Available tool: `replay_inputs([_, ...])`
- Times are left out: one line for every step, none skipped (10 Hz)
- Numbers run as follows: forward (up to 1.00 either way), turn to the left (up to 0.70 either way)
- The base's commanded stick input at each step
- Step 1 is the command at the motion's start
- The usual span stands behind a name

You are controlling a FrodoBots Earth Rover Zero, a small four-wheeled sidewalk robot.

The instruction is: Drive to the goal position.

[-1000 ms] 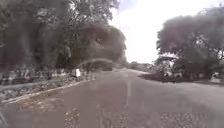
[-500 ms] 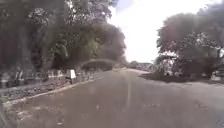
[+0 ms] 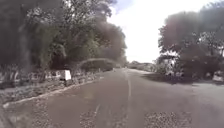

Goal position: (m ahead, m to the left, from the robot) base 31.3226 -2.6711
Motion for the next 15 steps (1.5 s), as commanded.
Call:
replay_inputs([0.70, 0.00])
replay_inputs([0.70, 0.00])
replay_inputs([0.70, 0.00])
replay_inputs([0.70, 0.00])
replay_inputs([0.70, 0.00])
replay_inputs([0.70, 0.00])
replay_inputs([0.70, 0.00])
replay_inputs([0.70, 0.00])
replay_inputs([0.70, 0.00])
replay_inputs([0.70, 0.00])
replay_inputs([0.70, 0.00])
replay_inputs([0.70, 0.00])
replay_inputs([0.70, 0.00])
replay_inputs([0.70, 0.00])
replay_inputs([0.70, 0.00])
